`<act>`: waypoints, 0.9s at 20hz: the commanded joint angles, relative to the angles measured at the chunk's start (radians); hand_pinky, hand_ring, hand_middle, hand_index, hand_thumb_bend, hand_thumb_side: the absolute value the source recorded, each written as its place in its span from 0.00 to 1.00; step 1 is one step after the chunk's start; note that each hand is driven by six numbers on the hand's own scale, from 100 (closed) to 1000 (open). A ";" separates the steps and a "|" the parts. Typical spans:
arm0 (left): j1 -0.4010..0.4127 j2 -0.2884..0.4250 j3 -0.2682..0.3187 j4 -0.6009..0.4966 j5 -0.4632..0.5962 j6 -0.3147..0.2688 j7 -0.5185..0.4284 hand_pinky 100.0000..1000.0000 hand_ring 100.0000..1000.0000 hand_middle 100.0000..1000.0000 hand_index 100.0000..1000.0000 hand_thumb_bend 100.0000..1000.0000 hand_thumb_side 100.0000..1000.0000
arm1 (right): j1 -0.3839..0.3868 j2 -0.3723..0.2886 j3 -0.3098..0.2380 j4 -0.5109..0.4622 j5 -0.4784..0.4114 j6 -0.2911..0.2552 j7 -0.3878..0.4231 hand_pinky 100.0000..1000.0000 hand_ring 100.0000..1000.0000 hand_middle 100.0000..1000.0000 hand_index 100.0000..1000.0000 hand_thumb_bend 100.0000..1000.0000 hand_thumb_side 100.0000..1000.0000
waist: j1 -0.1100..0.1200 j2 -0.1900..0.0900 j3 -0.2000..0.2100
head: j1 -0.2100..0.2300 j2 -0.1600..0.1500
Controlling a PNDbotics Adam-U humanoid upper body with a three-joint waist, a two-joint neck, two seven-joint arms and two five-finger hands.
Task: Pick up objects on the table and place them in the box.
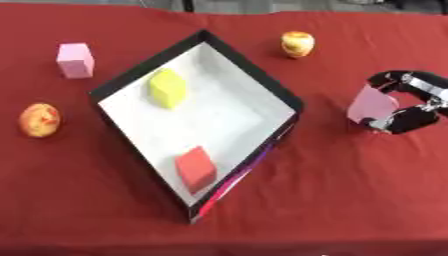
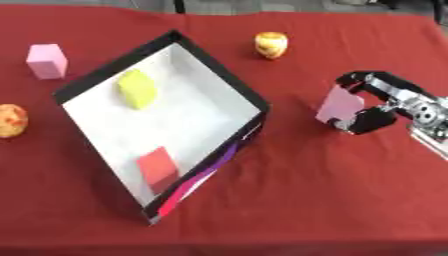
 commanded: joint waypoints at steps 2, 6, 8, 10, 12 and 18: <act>-0.007 0.013 0.003 -0.009 -0.002 0.005 -0.003 0.69 0.74 0.78 0.81 0.15 0.85 | -0.013 -0.019 -0.017 -0.017 0.004 0.003 -0.007 0.99 0.87 0.85 0.89 0.39 0.00 | 0.002 -0.008 -0.001 | -0.004 -0.015; -0.009 0.012 0.003 -0.010 -0.003 0.006 -0.005 0.69 0.74 0.78 0.81 0.15 0.85 | -0.025 -0.016 -0.018 0.000 0.029 0.005 -0.005 0.99 0.88 0.86 0.90 0.37 0.00 | 0.002 -0.007 0.000 | -0.007 -0.019; -0.008 0.012 0.003 -0.010 -0.004 0.006 -0.006 0.69 0.74 0.78 0.81 0.15 0.85 | -0.029 -0.012 -0.026 0.004 0.041 0.001 -0.011 0.99 0.88 0.86 0.90 0.39 0.00 | 0.001 -0.006 0.000 | -0.007 -0.018; -0.007 0.013 0.004 -0.009 -0.004 0.006 -0.006 0.69 0.74 0.78 0.81 0.15 0.85 | -0.030 -0.013 -0.030 0.008 0.055 0.001 -0.012 0.99 0.89 0.86 0.90 0.39 0.00 | -0.001 -0.004 -0.001 | -0.006 -0.016; -0.008 0.011 0.003 -0.010 -0.004 0.007 -0.008 0.69 0.74 0.78 0.81 0.16 0.85 | -0.034 -0.012 -0.030 0.018 0.075 0.000 -0.005 0.99 0.89 0.86 0.90 0.39 0.00 | -0.002 -0.003 -0.001 | -0.007 -0.017; -0.006 0.010 0.005 -0.010 -0.005 0.007 -0.009 0.69 0.74 0.78 0.81 0.15 0.85 | -0.043 -0.003 -0.034 0.052 0.127 -0.015 0.019 0.99 0.91 0.86 0.90 0.39 0.00 | -0.001 0.000 0.001 | -0.005 -0.018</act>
